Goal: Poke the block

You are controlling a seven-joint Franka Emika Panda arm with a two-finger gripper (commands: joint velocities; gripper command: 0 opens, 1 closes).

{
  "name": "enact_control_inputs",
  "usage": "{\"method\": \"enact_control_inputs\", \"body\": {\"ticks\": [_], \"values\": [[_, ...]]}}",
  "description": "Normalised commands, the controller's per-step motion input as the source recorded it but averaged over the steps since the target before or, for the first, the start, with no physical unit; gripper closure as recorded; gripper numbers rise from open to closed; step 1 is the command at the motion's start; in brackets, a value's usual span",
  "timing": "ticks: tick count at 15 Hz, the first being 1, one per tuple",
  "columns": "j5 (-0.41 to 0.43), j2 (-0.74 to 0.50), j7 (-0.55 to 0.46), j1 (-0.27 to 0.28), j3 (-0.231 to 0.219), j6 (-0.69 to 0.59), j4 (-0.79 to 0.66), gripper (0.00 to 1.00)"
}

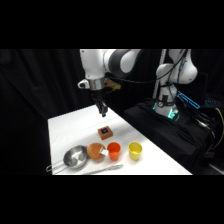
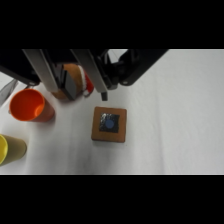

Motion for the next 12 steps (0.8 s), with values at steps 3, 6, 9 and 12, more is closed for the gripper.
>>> {"method": "enact_control_inputs", "body": {"ticks": [3, 6, 9, 12], "values": [[0.122, -0.07, -0.07, -0.048, -0.028, 0.27, -0.2, 1.0], [0.127, 0.01, -0.07, -0.032, -0.019, 0.35, -0.18, 1.0], [0.141, 0.11, -0.11, -0.04, -0.019, 0.35, -0.12, 1.0], [0.165, 0.18, -0.16, -0.061, -0.013, 0.34, -0.05, 1.0]]}}
